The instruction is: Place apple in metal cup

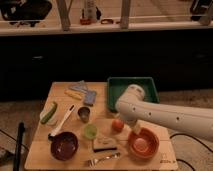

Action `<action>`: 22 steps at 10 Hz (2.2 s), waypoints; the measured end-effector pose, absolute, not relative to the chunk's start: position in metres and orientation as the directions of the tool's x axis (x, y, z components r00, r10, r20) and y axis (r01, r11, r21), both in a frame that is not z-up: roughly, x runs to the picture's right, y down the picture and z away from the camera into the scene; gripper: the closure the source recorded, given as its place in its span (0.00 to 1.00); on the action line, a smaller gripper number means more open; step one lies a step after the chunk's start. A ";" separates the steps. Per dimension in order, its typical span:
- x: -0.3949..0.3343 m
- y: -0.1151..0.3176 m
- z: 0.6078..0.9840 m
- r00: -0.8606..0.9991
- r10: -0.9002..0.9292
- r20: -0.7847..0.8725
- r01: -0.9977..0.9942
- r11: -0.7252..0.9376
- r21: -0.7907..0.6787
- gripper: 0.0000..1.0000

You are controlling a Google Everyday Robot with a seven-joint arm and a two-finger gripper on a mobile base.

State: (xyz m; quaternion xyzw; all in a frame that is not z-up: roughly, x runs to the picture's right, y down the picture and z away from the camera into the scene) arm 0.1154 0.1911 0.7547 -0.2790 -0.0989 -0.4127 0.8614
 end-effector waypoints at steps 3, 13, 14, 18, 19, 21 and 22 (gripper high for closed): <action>0.102 0.185 0.764 0.622 -0.656 0.428 0.781 0.487 -0.390 0.20; 0.063 0.182 0.799 0.571 -0.627 0.530 0.821 0.448 -0.354 0.20; 0.064 0.184 0.803 0.572 -0.614 0.543 0.820 0.451 -0.353 0.20; 0.066 0.193 0.819 0.575 -0.578 0.579 0.816 0.458 -0.354 0.20; 0.068 0.196 0.823 0.577 -0.569 0.585 0.814 0.459 -0.356 0.20; 0.071 0.200 0.828 0.582 -0.556 0.594 0.810 0.463 -0.360 0.20; 0.073 0.202 0.830 0.584 -0.550 0.597 0.808 0.464 -0.363 0.20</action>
